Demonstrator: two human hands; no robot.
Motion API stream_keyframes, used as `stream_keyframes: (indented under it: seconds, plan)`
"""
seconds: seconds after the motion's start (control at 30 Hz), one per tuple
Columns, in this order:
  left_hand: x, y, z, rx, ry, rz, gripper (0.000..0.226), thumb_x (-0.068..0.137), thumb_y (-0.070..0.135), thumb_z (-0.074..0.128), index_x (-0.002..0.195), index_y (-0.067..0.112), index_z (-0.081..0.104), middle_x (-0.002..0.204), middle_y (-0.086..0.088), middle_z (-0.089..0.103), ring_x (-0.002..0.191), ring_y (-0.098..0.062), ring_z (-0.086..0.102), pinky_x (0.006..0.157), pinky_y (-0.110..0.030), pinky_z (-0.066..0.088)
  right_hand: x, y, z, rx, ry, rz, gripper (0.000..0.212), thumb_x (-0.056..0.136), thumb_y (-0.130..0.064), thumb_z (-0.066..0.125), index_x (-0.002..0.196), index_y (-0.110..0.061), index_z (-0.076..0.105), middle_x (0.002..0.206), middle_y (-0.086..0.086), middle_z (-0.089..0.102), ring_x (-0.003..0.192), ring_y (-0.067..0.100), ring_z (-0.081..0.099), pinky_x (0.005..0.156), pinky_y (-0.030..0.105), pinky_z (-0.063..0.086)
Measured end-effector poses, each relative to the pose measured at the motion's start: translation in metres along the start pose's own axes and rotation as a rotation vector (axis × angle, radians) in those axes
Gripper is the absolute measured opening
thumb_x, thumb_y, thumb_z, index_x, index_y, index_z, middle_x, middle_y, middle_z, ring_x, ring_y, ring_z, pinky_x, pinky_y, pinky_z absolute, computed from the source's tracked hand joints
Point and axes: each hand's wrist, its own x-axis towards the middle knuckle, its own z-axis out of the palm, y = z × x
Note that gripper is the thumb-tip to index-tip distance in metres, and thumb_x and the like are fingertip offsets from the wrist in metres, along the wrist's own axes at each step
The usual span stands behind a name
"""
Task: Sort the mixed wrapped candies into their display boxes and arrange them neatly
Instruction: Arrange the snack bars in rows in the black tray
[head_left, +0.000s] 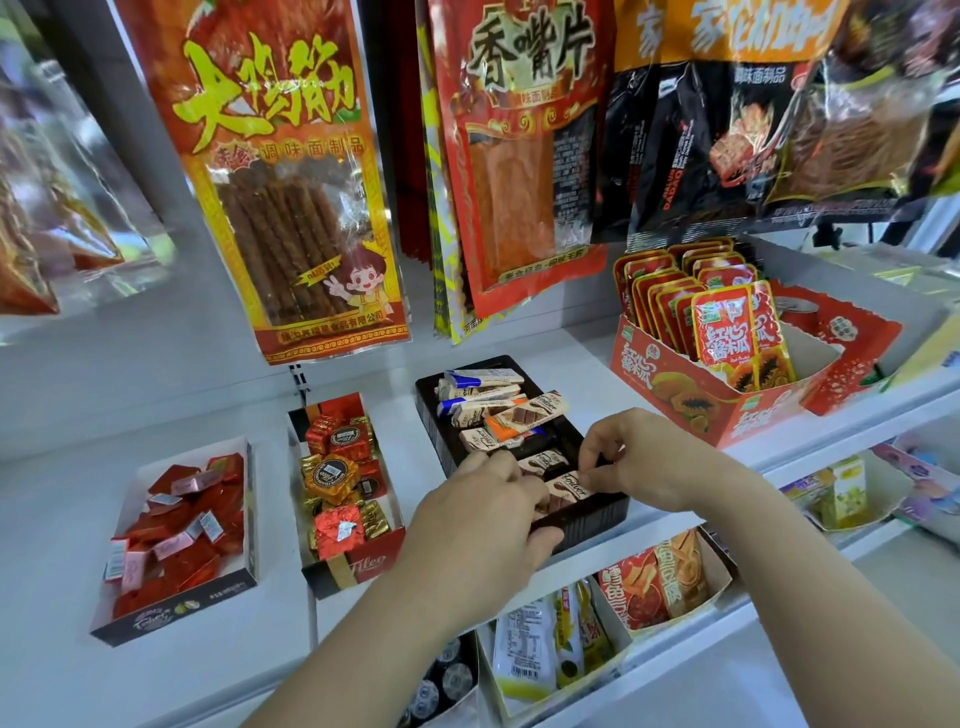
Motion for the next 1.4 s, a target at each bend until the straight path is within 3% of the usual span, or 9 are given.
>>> stream_keyframes:
  seconds: [0.17, 0.33, 0.4, 0.5, 0.63, 0.73, 1.07, 1.3, 1.4]
  plan:
    - [0.002, -0.004, -0.004, -0.069, 0.032, -0.051, 0.035, 0.095, 0.054, 0.043, 0.112, 0.033, 0.063, 0.107, 0.013, 0.051, 0.105, -0.009, 0.039, 0.089, -0.032, 0.044, 0.012, 0.003, 0.005, 0.254, 0.241, -0.001, 0.012, 0.088, -0.025, 0.067, 0.098, -0.022, 0.062, 0.096, 0.003, 0.060, 0.086, 0.021, 0.060, 0.070, 0.031, 0.048]
    - [0.008, -0.014, -0.006, -0.088, 0.153, -0.104, 0.020, 0.096, 0.031, 0.049, 0.104, 0.033, 0.066, 0.105, 0.014, 0.057, 0.104, -0.009, 0.048, 0.085, -0.026, 0.044, 0.024, -0.008, 0.019, 0.428, 0.258, 0.034, 0.038, 0.094, -0.025, 0.058, 0.130, -0.029, 0.052, 0.129, 0.001, 0.053, 0.114, 0.020, 0.055, 0.090, 0.037, 0.050]
    - [0.012, -0.020, -0.007, -0.086, 0.175, -0.141, 0.020, 0.095, 0.027, 0.051, 0.108, 0.032, 0.066, 0.107, 0.013, 0.060, 0.104, -0.009, 0.050, 0.087, -0.026, 0.044, 0.027, -0.010, 0.021, 0.405, 0.263, 0.009, 0.040, 0.095, -0.023, 0.055, 0.134, -0.031, 0.049, 0.136, 0.002, 0.050, 0.116, 0.019, 0.054, 0.088, 0.030, 0.050]
    - [0.017, -0.027, -0.009, -0.088, 0.173, -0.185, 0.021, 0.093, 0.026, 0.055, 0.108, 0.031, 0.068, 0.109, 0.010, 0.062, 0.104, -0.010, 0.053, 0.088, -0.030, 0.046, 0.031, -0.013, 0.021, 0.366, 0.242, -0.017, 0.043, 0.097, -0.020, 0.051, 0.139, -0.029, 0.046, 0.135, 0.003, 0.052, 0.097, 0.018, 0.060, 0.064, 0.009, 0.045]
    - [0.019, -0.029, -0.007, -0.076, 0.170, -0.188, 0.023, 0.094, 0.028, 0.055, 0.113, 0.031, 0.067, 0.115, 0.009, 0.062, 0.110, -0.012, 0.052, 0.090, -0.030, 0.045, 0.035, -0.015, 0.023, 0.315, 0.238, -0.051, 0.043, 0.097, -0.019, 0.051, 0.139, -0.028, 0.046, 0.139, 0.004, 0.050, 0.117, 0.022, 0.055, 0.079, 0.021, 0.044]
    - [0.021, -0.030, -0.004, -0.059, 0.166, -0.186, 0.028, 0.095, 0.030, 0.052, 0.121, 0.031, 0.063, 0.124, 0.010, 0.060, 0.116, -0.013, 0.047, 0.095, -0.029, 0.041, 0.039, -0.016, 0.030, 0.226, 0.319, -0.041, 0.040, 0.093, -0.016, 0.058, 0.131, -0.024, 0.055, 0.132, 0.003, 0.057, 0.119, 0.019, 0.053, 0.088, 0.023, 0.041]
    - [0.027, -0.030, -0.001, -0.056, 0.138, -0.225, 0.025, 0.094, 0.026, 0.048, 0.109, 0.029, 0.069, 0.111, 0.008, 0.066, 0.109, -0.016, 0.048, 0.085, -0.031, 0.045, 0.042, -0.018, 0.024, 0.078, 0.451, -0.020, 0.026, 0.084, -0.004, 0.065, 0.102, -0.022, 0.068, 0.099, 0.001, 0.053, 0.085, 0.014, 0.052, 0.065, 0.017, 0.035]
    - [0.035, -0.028, 0.001, -0.038, 0.072, -0.205, 0.024, 0.095, 0.032, 0.049, 0.106, 0.033, 0.071, 0.108, 0.007, 0.053, 0.110, -0.016, 0.041, 0.080, -0.022, 0.033, 0.028, -0.005, -0.006, 0.594, 0.421, 0.040, 0.011, 0.084, -0.002, 0.068, 0.091, -0.009, 0.072, 0.070, 0.002, 0.050, 0.055, 0.012, 0.041, 0.045, 0.016, 0.033]
    - [0.039, -0.027, 0.000, -0.092, 0.140, -0.231, 0.023, 0.094, 0.029, 0.053, 0.112, 0.034, 0.067, 0.114, 0.008, 0.057, 0.112, -0.015, 0.044, 0.083, -0.023, 0.035, 0.022, -0.004, -0.007, 0.700, 0.315, 0.039, 0.010, 0.082, 0.000, 0.070, 0.088, -0.007, 0.073, 0.071, 0.003, 0.060, 0.061, 0.010, 0.051, 0.057, 0.019, 0.041]
